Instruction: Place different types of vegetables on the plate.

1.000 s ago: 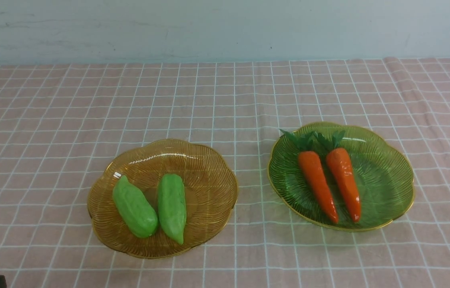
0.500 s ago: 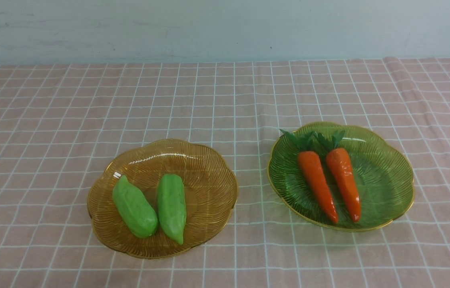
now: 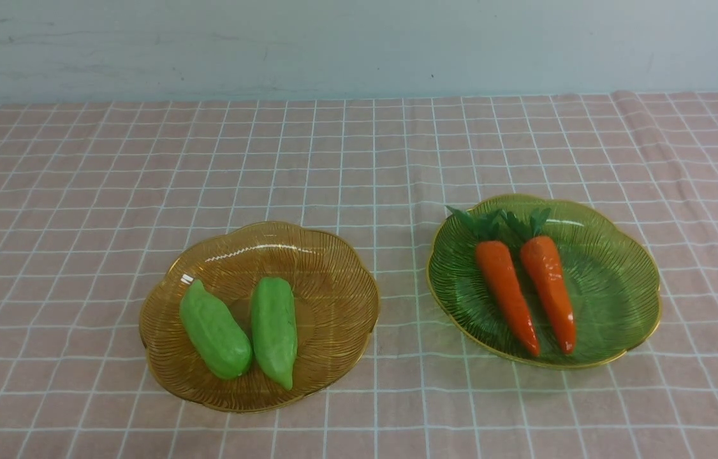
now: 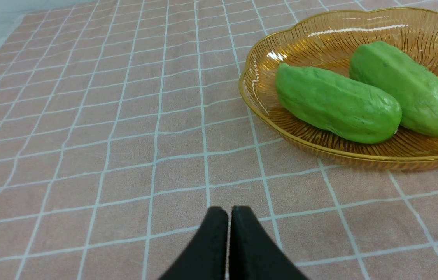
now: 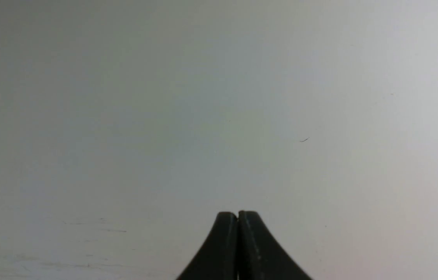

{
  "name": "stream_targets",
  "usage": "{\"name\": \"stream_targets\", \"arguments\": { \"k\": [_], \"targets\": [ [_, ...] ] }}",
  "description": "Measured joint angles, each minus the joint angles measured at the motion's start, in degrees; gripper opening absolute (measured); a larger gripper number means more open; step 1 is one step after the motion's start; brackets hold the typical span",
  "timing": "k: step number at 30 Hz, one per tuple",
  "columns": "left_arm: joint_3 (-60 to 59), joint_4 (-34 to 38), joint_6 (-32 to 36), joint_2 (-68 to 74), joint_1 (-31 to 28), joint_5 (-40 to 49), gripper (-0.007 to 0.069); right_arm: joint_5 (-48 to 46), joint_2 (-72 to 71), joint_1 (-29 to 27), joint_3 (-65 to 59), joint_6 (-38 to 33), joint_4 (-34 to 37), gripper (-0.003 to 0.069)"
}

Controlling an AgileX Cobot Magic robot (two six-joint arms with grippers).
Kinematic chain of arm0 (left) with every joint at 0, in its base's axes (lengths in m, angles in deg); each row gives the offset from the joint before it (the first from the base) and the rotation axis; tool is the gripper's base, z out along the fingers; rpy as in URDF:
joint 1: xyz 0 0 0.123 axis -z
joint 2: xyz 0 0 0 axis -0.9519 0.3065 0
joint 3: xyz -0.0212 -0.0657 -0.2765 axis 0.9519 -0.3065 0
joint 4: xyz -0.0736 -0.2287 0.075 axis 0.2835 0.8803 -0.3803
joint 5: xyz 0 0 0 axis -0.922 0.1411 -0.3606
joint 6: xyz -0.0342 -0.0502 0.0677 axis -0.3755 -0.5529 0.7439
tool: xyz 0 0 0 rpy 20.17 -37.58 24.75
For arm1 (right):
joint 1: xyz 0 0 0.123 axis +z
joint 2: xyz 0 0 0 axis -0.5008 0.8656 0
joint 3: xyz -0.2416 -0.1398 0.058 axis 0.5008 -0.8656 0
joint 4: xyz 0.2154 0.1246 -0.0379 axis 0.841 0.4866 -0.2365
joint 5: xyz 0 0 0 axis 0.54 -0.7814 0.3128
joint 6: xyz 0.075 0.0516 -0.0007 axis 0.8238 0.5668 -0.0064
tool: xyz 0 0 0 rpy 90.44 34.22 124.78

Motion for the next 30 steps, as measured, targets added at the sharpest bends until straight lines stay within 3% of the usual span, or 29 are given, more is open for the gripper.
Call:
{"name": "stream_targets", "arguments": {
  "k": [6,14,22,24,30],
  "targets": [
    [0.0,0.0,0.0,0.0,0.0,0.0,-0.0003,-0.82,0.0,0.0,0.0,-10.57,11.04,-0.0015],
    [0.0,0.0,0.0,0.0,0.0,0.0,-0.0003,-9.67,-0.26,-0.83,0.0,-17.68,13.55,-0.0015],
    [0.0,0.0,0.0,0.0,0.0,0.0,-0.0003,-22.55,-0.6,-12.49,-1.96,-18.41,12.34,-0.0015],
    [0.0,0.0,0.0,0.0,0.0,0.0,-0.0003,-23.04,-0.6,-16.01,-4.8,-18.45,11.37,-0.0015],
    [0.0,0.0,0.0,0.0,0.0,0.0,-0.0003,-17.97,-1.34,-19.86,-14.28,-18.45,11.19,-0.0015]
  ]
}}
